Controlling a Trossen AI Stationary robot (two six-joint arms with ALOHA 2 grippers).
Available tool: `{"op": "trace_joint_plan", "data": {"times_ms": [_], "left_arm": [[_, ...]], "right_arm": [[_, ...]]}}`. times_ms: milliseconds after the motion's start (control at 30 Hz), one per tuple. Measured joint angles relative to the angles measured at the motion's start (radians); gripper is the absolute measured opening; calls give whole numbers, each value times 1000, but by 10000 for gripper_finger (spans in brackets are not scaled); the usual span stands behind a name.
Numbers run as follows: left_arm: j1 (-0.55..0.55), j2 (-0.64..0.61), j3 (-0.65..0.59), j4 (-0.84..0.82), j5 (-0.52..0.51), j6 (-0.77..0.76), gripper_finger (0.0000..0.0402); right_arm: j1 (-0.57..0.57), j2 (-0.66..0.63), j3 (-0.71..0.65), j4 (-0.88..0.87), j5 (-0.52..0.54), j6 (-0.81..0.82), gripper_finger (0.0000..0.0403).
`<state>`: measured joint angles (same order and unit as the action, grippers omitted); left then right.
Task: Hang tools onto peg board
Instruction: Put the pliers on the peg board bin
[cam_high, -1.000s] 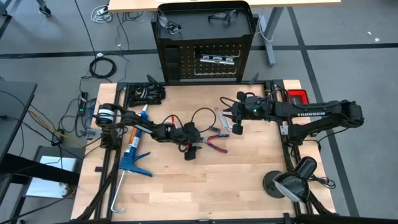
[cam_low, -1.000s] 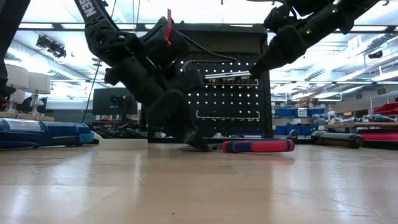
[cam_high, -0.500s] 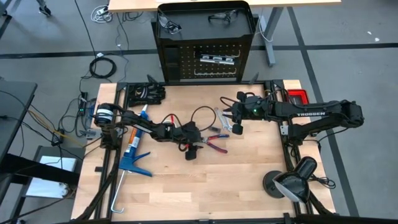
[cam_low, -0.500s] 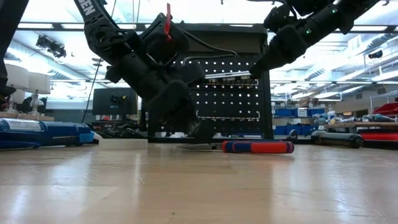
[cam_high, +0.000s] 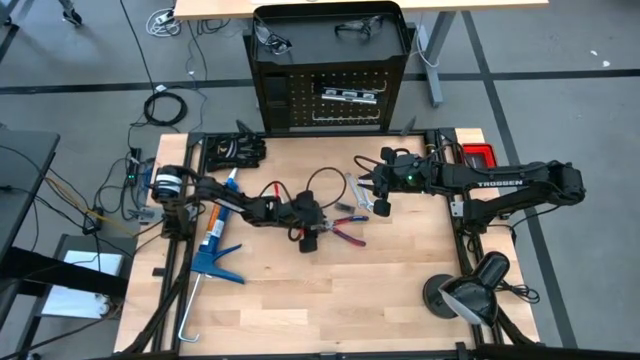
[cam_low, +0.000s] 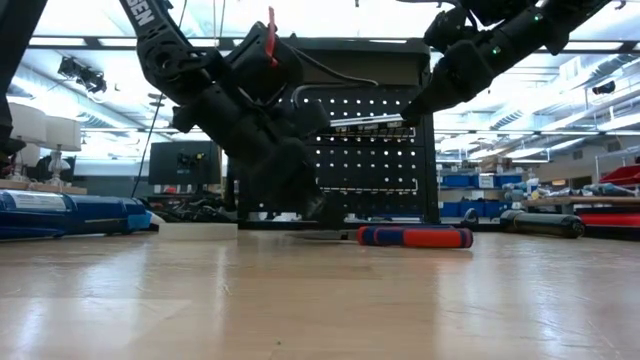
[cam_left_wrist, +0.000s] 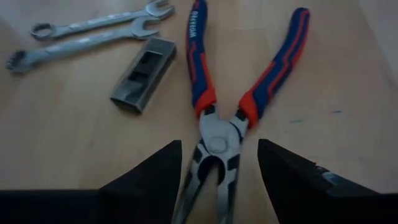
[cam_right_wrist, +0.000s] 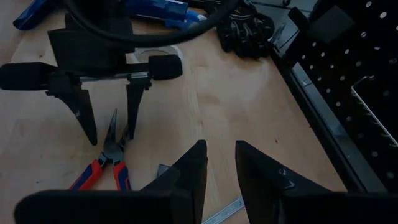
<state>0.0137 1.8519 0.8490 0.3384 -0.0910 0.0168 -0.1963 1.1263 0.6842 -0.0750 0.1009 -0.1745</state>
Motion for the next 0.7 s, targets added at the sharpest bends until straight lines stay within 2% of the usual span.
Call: {"op": "trace_joint_plan", "data": {"times_ms": [100, 333, 533, 700], "left_arm": [[20, 0, 0, -12, 61, -32, 224], [41, 0, 0, -45, 33, -46, 242], [41, -1, 0, -95, 51, 34, 265], [41, 1, 1, -114, 53, 85, 262]], "right_arm": [[0, 0, 0, 0, 0, 0, 95], [0, 0, 0, 0, -1, 0, 93], [0, 0, 0, 0, -1, 0, 95], [0, 0, 0, 0, -1, 0, 92]]}}
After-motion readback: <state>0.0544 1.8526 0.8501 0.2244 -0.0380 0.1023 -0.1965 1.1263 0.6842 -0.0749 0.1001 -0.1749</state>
